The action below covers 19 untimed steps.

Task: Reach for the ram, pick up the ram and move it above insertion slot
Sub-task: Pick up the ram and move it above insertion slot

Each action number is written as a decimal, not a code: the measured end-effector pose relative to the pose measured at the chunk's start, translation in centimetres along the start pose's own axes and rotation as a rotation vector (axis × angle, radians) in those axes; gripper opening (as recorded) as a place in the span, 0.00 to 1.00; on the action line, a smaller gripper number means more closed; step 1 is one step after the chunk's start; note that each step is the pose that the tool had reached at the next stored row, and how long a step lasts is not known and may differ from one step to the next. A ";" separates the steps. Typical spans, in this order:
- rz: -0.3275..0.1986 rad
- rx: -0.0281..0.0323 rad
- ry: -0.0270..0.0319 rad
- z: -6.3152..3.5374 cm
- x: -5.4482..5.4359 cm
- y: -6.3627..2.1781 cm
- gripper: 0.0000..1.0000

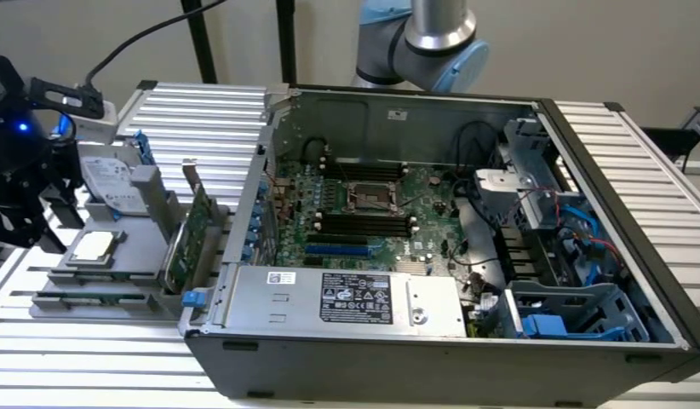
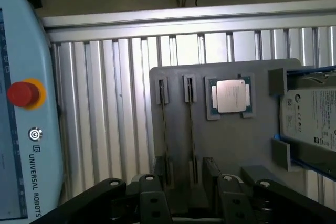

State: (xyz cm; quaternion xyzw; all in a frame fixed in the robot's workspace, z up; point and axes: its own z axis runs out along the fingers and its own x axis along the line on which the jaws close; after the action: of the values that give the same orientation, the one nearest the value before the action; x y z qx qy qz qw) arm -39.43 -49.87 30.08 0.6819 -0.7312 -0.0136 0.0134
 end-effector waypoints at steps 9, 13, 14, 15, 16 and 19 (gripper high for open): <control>-0.004 0.0005 0.0001 1.65 0.4 -0.08 0.42; -0.007 0.0005 0.0001 2.37 0.6 -0.12 0.42; -0.007 0.0005 0.0002 2.55 0.6 -0.12 0.42; -0.008 0.0004 0.0003 2.72 0.6 -0.14 0.42; -0.009 0.0005 0.0003 2.91 0.6 -0.15 0.42; -0.012 0.0005 0.0004 3.47 0.7 -0.17 0.42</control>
State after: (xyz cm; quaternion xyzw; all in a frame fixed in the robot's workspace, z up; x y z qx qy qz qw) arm -39.44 -50.59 26.61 0.6864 -0.7270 -0.0134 0.0133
